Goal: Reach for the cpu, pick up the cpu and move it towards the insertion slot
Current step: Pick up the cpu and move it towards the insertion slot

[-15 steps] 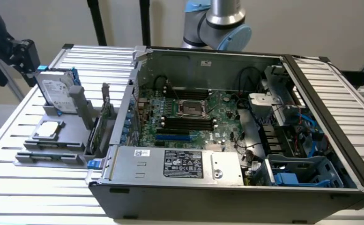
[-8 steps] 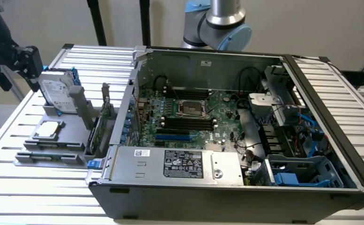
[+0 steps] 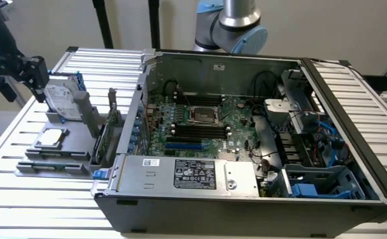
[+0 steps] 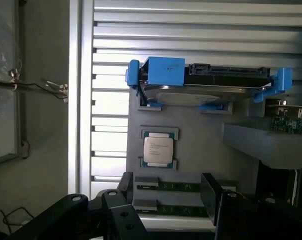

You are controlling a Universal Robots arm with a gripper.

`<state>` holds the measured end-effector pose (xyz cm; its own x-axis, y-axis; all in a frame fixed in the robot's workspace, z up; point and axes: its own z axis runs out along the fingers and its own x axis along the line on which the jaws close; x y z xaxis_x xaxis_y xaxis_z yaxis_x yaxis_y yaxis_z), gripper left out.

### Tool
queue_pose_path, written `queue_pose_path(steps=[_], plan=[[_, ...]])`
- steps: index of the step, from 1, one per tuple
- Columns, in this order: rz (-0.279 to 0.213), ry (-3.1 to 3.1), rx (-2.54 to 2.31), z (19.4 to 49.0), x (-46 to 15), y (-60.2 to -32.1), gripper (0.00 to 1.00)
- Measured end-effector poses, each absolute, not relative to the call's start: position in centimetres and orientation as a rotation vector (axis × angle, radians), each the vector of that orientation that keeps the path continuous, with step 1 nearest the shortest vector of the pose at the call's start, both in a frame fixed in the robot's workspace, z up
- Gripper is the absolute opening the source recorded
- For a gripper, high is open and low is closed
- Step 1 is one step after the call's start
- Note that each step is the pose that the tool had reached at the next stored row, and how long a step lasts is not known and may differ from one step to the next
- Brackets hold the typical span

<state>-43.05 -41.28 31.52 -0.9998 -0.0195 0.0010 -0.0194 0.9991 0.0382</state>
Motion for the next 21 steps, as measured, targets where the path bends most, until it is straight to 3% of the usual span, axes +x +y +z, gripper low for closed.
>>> queue_pose_path(steps=[21], plan=[[-0.060,-3.140,0.031,27.7,-43.0,-41.3,0.65]])
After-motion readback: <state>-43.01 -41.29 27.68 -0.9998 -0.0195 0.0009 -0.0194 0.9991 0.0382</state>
